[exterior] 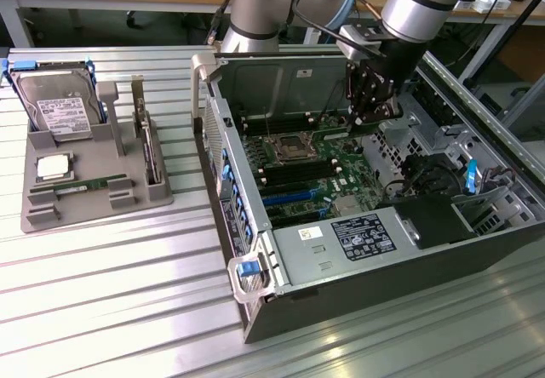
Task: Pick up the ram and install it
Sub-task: 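Insert the ram into the slot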
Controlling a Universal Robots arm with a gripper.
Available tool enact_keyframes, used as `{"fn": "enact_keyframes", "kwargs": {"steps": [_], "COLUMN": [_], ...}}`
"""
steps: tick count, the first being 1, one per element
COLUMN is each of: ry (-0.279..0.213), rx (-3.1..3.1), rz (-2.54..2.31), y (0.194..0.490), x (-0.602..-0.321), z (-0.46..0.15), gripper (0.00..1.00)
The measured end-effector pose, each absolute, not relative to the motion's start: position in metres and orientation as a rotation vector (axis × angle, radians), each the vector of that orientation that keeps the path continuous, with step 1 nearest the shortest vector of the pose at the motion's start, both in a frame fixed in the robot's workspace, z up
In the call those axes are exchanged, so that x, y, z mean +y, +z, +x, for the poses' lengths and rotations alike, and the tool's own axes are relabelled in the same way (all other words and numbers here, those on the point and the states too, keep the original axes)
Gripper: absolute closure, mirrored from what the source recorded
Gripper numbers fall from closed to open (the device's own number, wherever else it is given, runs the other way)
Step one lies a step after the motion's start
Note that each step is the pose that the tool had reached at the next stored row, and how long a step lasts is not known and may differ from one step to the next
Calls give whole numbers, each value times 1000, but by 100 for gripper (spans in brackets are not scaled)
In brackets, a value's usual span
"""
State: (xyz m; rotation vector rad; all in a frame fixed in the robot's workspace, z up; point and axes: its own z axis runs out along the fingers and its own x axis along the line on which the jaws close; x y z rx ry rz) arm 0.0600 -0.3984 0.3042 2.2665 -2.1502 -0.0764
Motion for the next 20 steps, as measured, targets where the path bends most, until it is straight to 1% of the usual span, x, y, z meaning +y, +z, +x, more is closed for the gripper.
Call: {"fn": "enact_keyframes", "kwargs": {"steps": [20], "ry": [-76], "rx": [-2150], "rz": [2267], "y": [295], "x": [-398], "z": [60], "gripper": [88]}}
